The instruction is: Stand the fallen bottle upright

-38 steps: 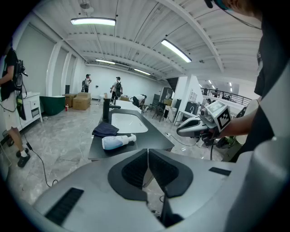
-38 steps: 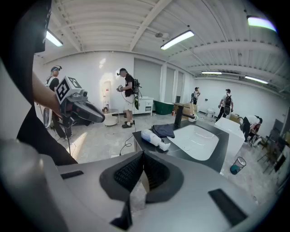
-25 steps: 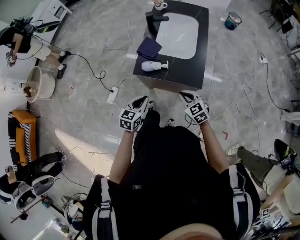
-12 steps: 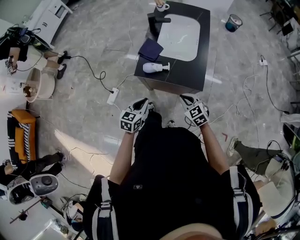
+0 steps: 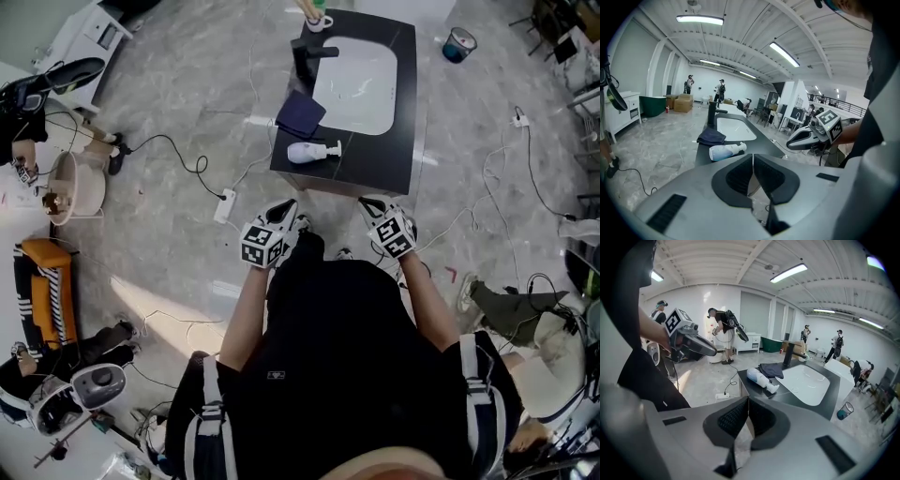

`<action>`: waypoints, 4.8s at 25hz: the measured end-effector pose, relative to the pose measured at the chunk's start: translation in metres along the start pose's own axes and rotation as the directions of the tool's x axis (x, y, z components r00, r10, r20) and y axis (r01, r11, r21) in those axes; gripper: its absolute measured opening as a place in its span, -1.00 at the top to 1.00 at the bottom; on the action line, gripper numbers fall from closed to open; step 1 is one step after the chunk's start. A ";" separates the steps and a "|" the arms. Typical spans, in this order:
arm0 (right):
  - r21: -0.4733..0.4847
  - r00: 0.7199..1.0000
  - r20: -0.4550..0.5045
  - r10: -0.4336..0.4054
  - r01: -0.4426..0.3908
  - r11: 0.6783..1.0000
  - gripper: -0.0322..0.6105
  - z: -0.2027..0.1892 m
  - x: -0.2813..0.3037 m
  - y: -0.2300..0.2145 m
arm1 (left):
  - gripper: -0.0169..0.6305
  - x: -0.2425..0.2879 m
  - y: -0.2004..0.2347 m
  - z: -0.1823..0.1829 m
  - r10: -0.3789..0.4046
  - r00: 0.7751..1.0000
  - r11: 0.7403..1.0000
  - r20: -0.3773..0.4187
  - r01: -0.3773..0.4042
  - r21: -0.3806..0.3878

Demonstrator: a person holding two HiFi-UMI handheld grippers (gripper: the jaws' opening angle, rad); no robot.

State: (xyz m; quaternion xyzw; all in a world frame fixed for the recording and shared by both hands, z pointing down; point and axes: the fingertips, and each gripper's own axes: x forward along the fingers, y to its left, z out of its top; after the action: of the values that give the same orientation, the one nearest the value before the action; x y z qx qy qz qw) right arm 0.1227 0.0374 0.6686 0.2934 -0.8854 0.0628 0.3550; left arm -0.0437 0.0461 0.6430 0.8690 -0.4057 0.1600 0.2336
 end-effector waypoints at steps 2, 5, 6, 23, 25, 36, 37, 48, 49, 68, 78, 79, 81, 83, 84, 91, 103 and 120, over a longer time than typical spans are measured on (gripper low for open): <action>0.010 1.000 -0.005 -0.003 0.003 1.000 0.71 0.005 0.007 -0.003 | 0.88 0.002 0.011 0.004 -0.005 1.000 1.000 0.000 0.005 -0.001; 0.021 1.000 -0.009 -0.018 0.018 1.000 0.71 0.013 0.015 -0.008 | 0.88 0.005 0.026 0.010 -0.016 1.000 1.000 -0.003 0.016 -0.001; 0.022 1.000 -0.009 -0.022 0.022 1.000 0.71 0.015 0.018 -0.010 | 0.88 0.006 0.030 0.012 -0.021 1.000 1.000 -0.005 0.021 -0.001; 0.116 0.993 -0.062 -0.097 0.104 0.988 0.71 0.025 0.052 -0.027 | 0.88 0.037 0.078 0.034 -0.137 0.990 0.990 -0.041 0.139 0.036; 0.125 0.992 -0.071 -0.100 0.109 0.986 0.71 0.026 0.055 -0.028 | 0.88 0.040 0.084 0.038 -0.144 0.989 0.989 -0.039 0.145 0.041; 0.196 0.991 -0.048 -0.124 0.131 0.972 0.71 0.047 0.078 -0.032 | 0.88 0.038 0.106 0.039 -0.190 0.980 0.978 -0.058 0.194 0.082; 0.194 0.991 -0.046 -0.122 0.129 0.973 0.71 0.049 0.081 -0.031 | 0.88 0.037 0.109 0.040 -0.187 0.981 0.978 -0.057 0.191 0.080; 0.196 0.992 -0.052 -0.115 0.124 0.973 0.71 0.052 0.093 -0.048 | 0.88 0.035 0.124 0.045 -0.163 0.985 0.983 -0.054 0.167 0.073; 0.194 0.993 -0.053 -0.108 0.117 0.974 0.71 0.051 0.093 -0.050 | 0.88 0.036 0.124 0.046 -0.158 0.986 0.984 -0.052 0.161 0.070; 0.101 0.983 -0.072 0.167 -0.160 0.982 0.67 0.036 0.122 -0.096 | 0.88 0.044 0.112 0.072 0.073 0.997 0.997 -0.011 -0.074 -0.033; -0.019 0.940 -0.153 0.306 -0.312 0.950 0.22 0.013 0.153 -0.100 | 0.88 0.034 0.098 0.055 0.212 0.977 0.970 -0.021 -0.213 -0.118; -0.039 0.935 -0.163 0.316 -0.326 0.945 0.17 0.011 0.155 -0.101 | 0.88 0.034 0.097 0.052 0.226 0.974 0.966 -0.022 -0.227 -0.127; -0.073 0.923 -0.181 0.338 -0.356 0.932 0.06 0.007 0.161 -0.104 | 0.88 0.035 0.092 0.049 0.255 0.967 0.955 -0.021 -0.256 -0.148; -0.100 0.914 -0.189 0.358 -0.380 0.920 -0.01 0.003 0.166 -0.106 | 0.88 0.037 0.087 0.047 0.285 0.958 0.944 -0.017 -0.284 -0.168; -0.114 0.913 -0.190 0.362 -0.387 0.915 -0.04 0.001 0.169 -0.108 | 0.88 0.038 0.085 0.046 0.296 0.955 0.940 -0.015 -0.294 -0.174; -0.211 0.884 -0.235 0.405 -0.453 0.866 -0.08 -0.008 0.190 -0.105 | 0.88 0.036 0.079 0.040 0.377 0.926 0.902 -0.013 -0.371 -0.220; -0.236 0.866 -0.246 0.435 -0.489 0.839 -0.07 -0.012 0.206 -0.101 | 0.88 0.021 0.080 0.032 0.445 0.895 0.864 -0.031 -0.438 -0.249; -0.196 0.893 -0.182 0.412 -0.443 0.875 -0.06 0.018 0.173 -0.096 | 0.88 0.026 0.075 0.034 0.384 0.923 0.898 0.002 -0.373 -0.232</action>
State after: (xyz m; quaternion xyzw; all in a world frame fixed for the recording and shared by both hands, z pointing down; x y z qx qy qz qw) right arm 0.0664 -0.1298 0.7611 0.0416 -0.9035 0.0557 0.4230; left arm -0.0829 -0.0306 0.6473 0.7447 -0.5879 0.1341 0.2861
